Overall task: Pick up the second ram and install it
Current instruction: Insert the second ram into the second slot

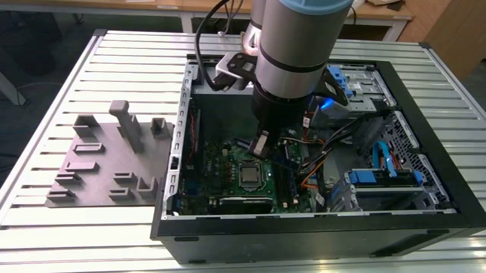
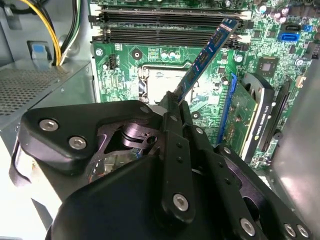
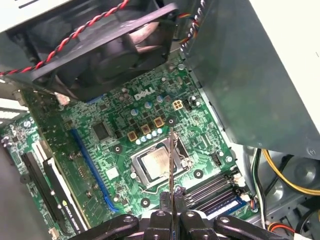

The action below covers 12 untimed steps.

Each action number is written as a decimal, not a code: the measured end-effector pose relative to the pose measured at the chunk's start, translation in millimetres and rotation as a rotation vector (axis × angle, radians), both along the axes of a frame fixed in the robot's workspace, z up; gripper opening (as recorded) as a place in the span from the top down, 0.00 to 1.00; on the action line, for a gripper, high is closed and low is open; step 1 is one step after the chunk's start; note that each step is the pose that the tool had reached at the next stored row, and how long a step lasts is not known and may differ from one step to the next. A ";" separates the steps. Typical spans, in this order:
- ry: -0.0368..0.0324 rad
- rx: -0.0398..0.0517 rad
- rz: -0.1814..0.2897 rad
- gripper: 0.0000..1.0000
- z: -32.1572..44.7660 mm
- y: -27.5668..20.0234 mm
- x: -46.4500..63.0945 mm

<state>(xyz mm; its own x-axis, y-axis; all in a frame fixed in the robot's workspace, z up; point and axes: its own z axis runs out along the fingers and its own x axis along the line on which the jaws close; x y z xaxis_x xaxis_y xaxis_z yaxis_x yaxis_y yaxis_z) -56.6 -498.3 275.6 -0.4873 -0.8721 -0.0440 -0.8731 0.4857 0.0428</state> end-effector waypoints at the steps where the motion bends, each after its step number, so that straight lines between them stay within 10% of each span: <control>1: 0.0000 -0.0001 -0.009 0.86 0.0 0.0 0.0; 12: 0.0000 0.0000 -0.097 0.86 -0.1 0.0 0.0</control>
